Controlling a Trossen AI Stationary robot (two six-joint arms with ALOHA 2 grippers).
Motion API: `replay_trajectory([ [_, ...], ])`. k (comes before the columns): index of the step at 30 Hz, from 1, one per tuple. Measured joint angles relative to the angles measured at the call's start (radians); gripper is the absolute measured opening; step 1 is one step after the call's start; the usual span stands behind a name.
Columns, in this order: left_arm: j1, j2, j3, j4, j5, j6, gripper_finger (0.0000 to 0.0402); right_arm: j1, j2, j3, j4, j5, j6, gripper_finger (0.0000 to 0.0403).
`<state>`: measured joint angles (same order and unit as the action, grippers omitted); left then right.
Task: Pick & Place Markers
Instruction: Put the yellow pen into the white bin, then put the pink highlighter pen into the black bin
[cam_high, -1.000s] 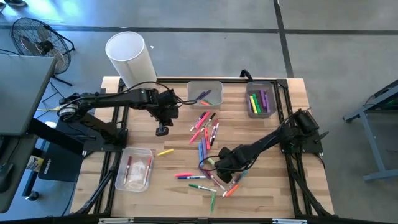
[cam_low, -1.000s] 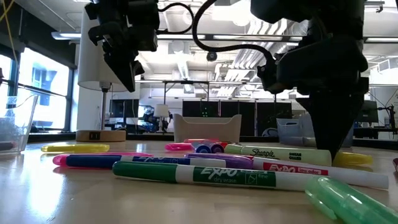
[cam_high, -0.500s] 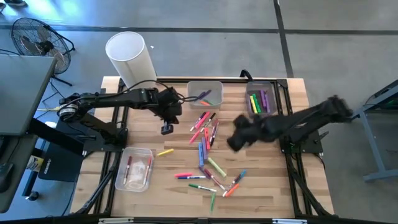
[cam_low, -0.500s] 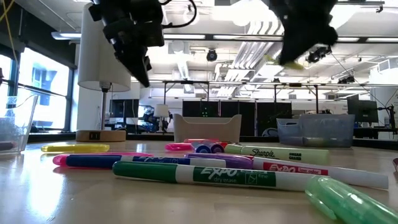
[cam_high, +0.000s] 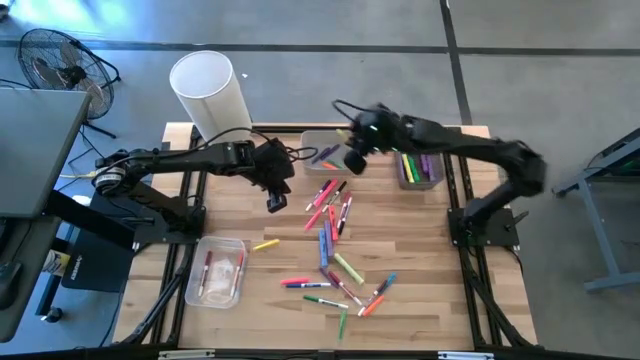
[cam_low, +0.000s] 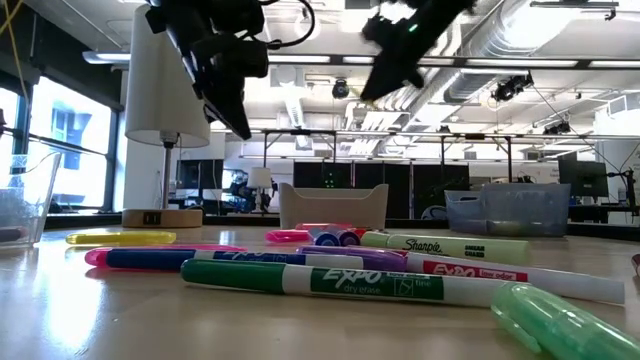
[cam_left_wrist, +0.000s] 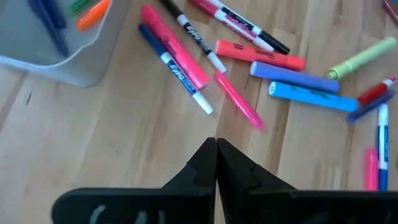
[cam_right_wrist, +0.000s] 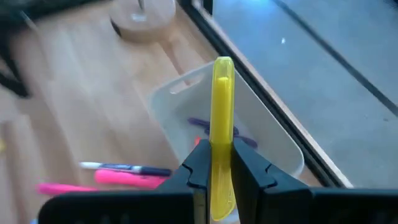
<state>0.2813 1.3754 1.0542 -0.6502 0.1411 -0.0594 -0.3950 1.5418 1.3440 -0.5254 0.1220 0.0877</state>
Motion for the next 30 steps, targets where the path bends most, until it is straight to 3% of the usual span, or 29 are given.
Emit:
replay_trajectory([
  [6,0.000,0.000,0.000,-0.011,-0.023,-0.079,0.0000,-0.080,0.322,0.248,-0.109,-0.097,-0.116,0.0028],
  [14,0.000,0.000,0.000,-0.053,-0.029,-0.153,0.0000,-0.123,0.608,0.463,-0.289,-0.082,-0.167,0.0031],
  [21,0.000,0.000,0.000,-0.063,-0.029,-0.156,0.0000,-0.123,0.665,0.492,-0.350,-0.036,-0.153,0.0111],
  [30,0.000,0.000,0.000,-0.064,-0.020,-0.124,0.0001,-0.123,0.591,0.493,-0.376,-0.005,-0.120,0.0126],
])
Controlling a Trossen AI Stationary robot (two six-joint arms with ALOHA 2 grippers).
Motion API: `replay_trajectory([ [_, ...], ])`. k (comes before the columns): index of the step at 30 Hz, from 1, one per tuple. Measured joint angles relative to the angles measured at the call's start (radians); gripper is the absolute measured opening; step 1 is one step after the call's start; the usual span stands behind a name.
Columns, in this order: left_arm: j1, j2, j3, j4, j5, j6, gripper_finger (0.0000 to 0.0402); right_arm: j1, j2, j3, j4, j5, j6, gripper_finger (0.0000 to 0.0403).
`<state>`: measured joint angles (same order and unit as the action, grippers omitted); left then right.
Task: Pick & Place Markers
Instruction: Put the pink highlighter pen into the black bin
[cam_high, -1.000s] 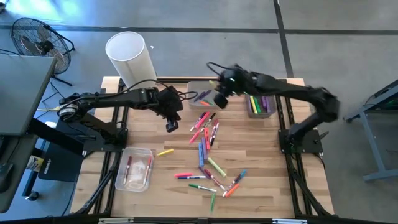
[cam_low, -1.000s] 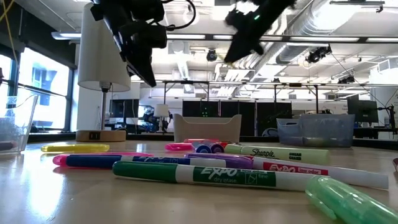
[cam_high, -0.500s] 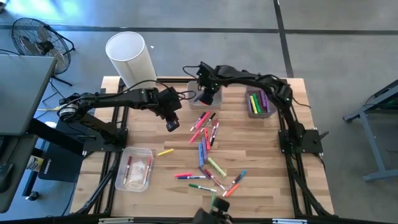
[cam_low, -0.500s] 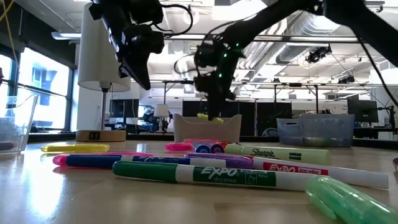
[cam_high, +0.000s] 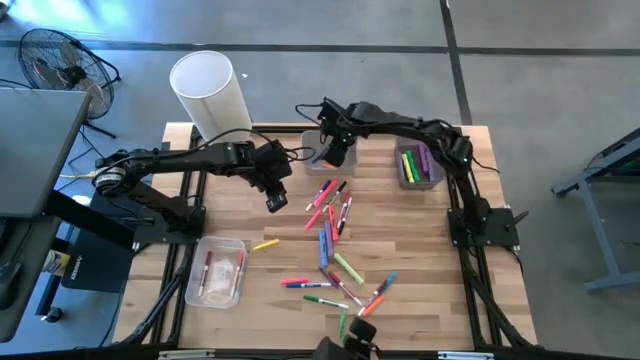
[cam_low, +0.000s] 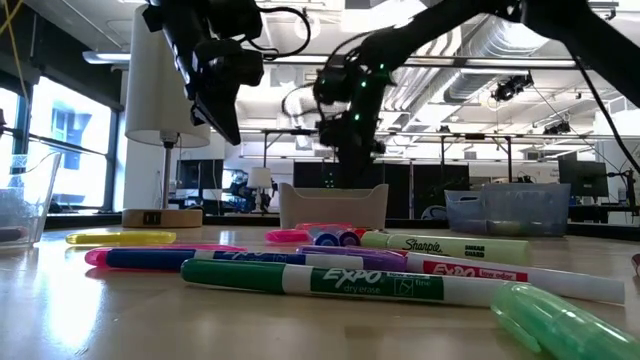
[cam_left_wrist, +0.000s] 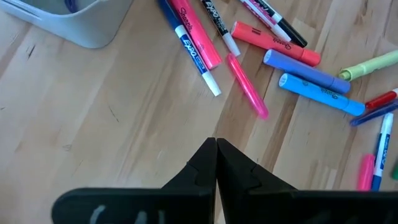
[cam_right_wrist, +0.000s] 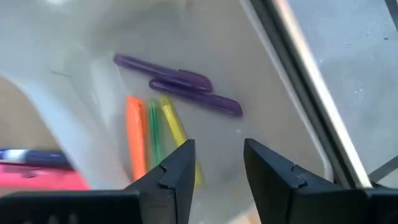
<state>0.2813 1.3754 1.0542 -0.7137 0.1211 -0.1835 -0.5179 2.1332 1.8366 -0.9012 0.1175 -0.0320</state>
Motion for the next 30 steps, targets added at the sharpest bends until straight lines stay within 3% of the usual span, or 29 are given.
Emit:
replay_trajectory([
  [8,0.000,0.001,0.000,0.014,-0.066,0.048,0.0021,0.039,-0.265,-0.048,-0.103,0.006,0.167,0.0127],
  [18,0.000,0.001,0.000,0.089,-0.135,0.083,0.0140,0.323,-0.793,-0.556,0.108,0.219,0.580,0.0121],
  [23,-0.027,0.002,0.036,0.068,-0.182,0.077,0.0147,0.499,-0.938,-0.739,0.141,0.346,0.745,0.0084],
  [27,-0.114,0.006,0.104,0.030,-0.310,0.066,0.0147,0.579,-0.998,-0.851,0.144,0.361,0.840,0.0049],
  [30,-0.177,0.056,0.163,0.038,-0.380,-0.029,0.0147,0.621,-1.030,-0.925,0.145,0.352,0.871,0.0026],
])
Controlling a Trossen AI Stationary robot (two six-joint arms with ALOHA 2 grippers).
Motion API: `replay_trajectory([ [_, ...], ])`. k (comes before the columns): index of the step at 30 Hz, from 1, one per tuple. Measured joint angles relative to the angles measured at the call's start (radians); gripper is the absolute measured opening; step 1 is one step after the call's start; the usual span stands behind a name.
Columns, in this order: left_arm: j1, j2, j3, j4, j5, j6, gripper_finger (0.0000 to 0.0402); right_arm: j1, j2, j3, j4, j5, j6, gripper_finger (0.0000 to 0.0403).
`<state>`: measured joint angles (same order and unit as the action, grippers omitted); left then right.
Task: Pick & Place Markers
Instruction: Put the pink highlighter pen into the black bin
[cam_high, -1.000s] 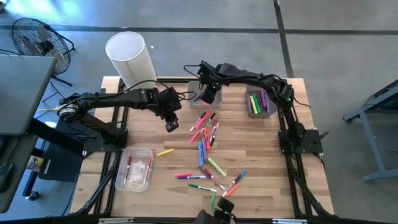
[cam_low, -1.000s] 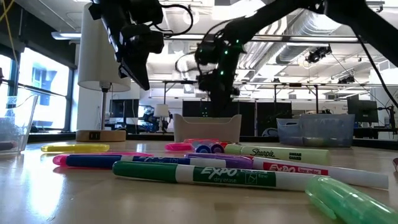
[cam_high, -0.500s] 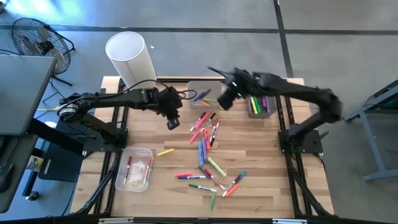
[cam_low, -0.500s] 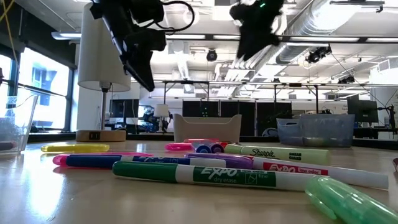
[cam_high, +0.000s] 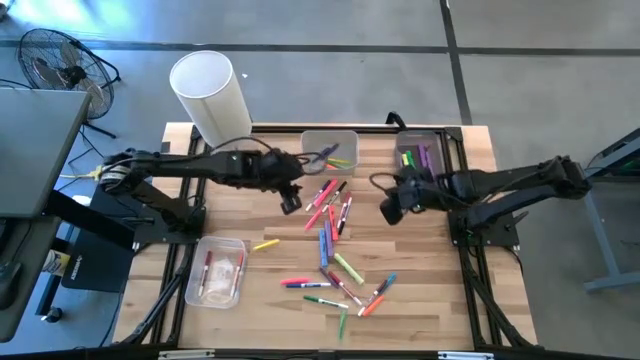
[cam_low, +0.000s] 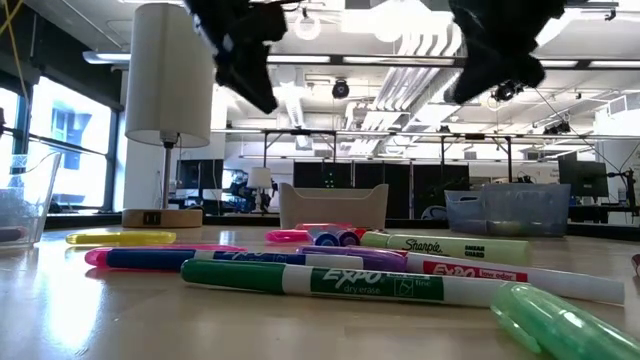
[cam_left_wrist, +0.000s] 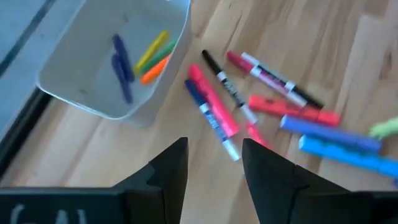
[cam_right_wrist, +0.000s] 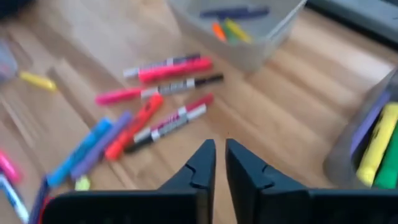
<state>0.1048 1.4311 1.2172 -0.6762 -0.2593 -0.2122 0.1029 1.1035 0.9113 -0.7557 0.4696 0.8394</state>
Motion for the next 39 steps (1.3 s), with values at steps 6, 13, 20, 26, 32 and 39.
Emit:
replay_trajectory([
  [6,-0.027,0.141,0.141,-0.025,-0.016,-0.244,0.0147,0.070,-0.072,-0.116,0.014,-0.055,0.019,0.0002],
  [13,-0.019,0.356,0.364,-0.184,-0.009,-0.319,0.0147,0.129,-0.160,-0.208,0.052,-0.077,-0.005,0.0008],
  [20,0.008,0.536,0.495,-0.227,0.046,-0.335,0.0147,0.151,-0.206,-0.229,0.081,-0.100,-0.054,0.0001],
  [26,0.041,0.632,0.499,-0.215,0.105,-0.338,0.0147,0.156,-0.210,-0.229,0.092,-0.106,-0.062,0.0004],
  [32,0.058,0.681,0.496,-0.232,0.112,-0.335,0.0147,0.156,-0.210,-0.229,0.098,-0.120,-0.062,0.0001],
  [39,0.066,0.708,0.494,-0.216,0.119,-0.335,0.0147,0.155,-0.209,-0.229,0.106,-0.129,-0.062,0.0001],
])
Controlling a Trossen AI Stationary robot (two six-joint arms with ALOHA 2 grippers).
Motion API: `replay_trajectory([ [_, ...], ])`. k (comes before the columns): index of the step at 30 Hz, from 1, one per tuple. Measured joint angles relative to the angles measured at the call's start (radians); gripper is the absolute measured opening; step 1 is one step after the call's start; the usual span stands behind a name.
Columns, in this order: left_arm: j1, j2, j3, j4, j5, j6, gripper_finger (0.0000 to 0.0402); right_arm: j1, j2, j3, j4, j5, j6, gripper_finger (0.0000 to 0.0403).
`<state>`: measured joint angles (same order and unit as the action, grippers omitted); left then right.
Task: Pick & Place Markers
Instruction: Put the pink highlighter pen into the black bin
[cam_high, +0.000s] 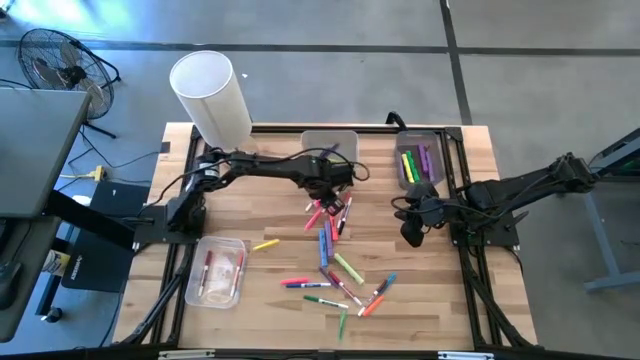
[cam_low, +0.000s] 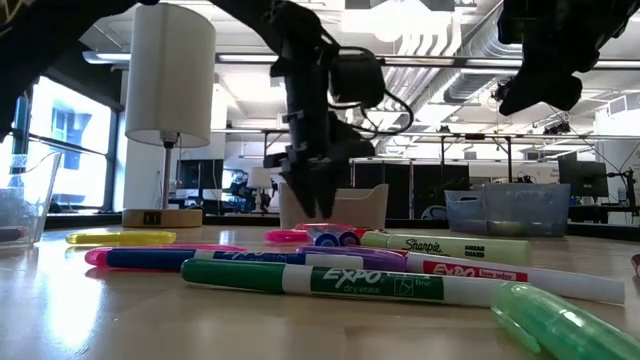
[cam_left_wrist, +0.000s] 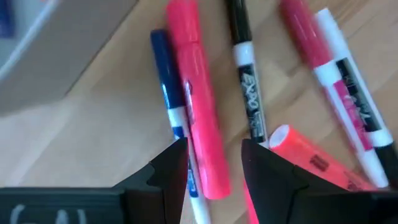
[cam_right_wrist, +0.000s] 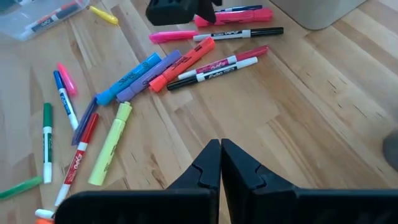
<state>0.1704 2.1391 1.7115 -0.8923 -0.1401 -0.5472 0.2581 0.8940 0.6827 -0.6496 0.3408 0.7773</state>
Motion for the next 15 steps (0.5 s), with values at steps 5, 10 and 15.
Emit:
replay_trajectory([
  [5,0.000,0.026,0.001,0.020,0.002,0.000,0.0147,0.000,0.000,0.000,0.004,0.000,0.000,0.0002],
  [10,0.000,0.040,0.006,0.045,0.016,0.000,0.0147,0.000,0.000,0.000,0.005,0.016,0.000,0.0002],
  [15,0.000,0.043,0.004,0.045,0.029,0.000,0.0147,0.000,0.000,0.000,0.004,0.022,-0.001,0.0001],
])
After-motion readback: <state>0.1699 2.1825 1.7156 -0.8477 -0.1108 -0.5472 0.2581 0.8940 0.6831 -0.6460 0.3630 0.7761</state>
